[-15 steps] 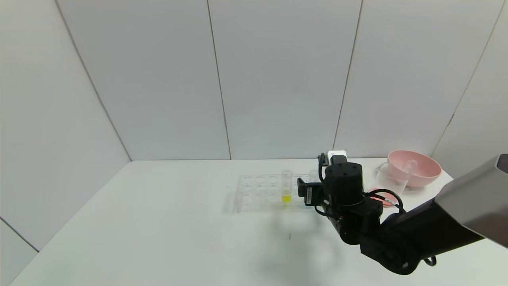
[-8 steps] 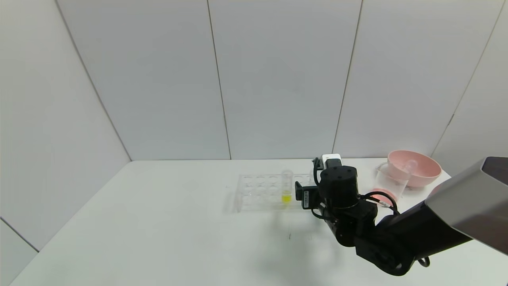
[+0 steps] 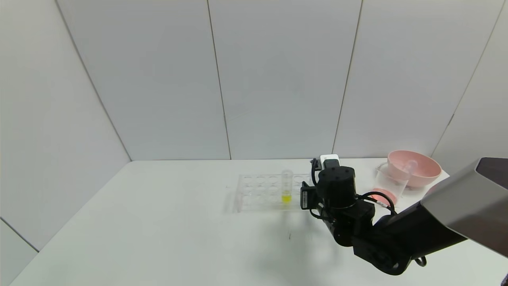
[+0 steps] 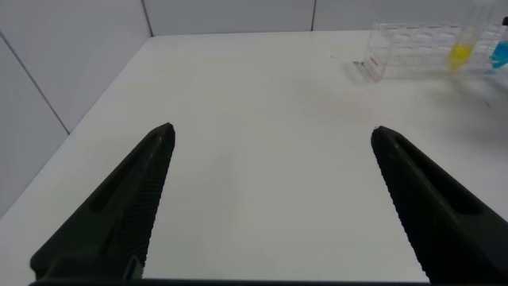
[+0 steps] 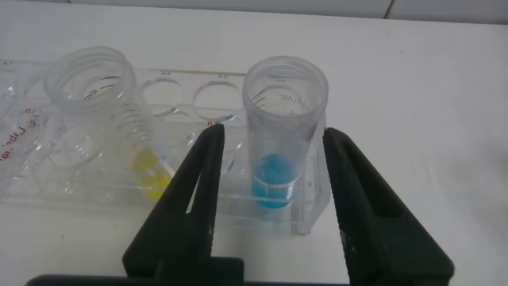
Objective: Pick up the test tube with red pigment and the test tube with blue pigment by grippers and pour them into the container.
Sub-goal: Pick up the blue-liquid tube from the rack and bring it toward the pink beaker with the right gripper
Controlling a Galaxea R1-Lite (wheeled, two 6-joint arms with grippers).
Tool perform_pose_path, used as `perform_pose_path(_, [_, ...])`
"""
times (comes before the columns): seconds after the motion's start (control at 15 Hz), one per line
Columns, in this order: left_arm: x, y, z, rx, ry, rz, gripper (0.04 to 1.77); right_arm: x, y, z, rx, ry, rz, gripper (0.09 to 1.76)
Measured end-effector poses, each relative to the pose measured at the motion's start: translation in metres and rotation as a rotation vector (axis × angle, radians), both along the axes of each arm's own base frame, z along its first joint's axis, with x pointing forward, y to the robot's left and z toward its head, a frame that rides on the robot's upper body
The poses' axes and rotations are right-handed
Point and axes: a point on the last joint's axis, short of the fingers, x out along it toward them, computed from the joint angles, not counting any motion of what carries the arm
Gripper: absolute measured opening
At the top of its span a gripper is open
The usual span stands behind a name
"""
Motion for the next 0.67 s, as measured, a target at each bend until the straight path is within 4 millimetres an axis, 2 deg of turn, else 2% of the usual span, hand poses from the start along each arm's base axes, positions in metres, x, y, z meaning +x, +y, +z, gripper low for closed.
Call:
perform_pose_path(0.13, [0.0000,0.0000,0.0000,0.000,0.000,0.000,1.76,-0.0002,0.0009,-0.0007,0.000,0.001,0.004,0.70])
perform_pose_path(0.2, [0.0000,0.0000,0.0000,0.000,0.000,0.000,1.76,-0.0002,0.0009,-0.0013,-0.001,0.003,0.003,0.48])
perform_pose_path(0.67, [0.0000,0.0000,0.0000,0.000,0.000,0.000,1.76,-0.0013,0.0025,-0.0005,-0.011,0.001,0.012,0.48])
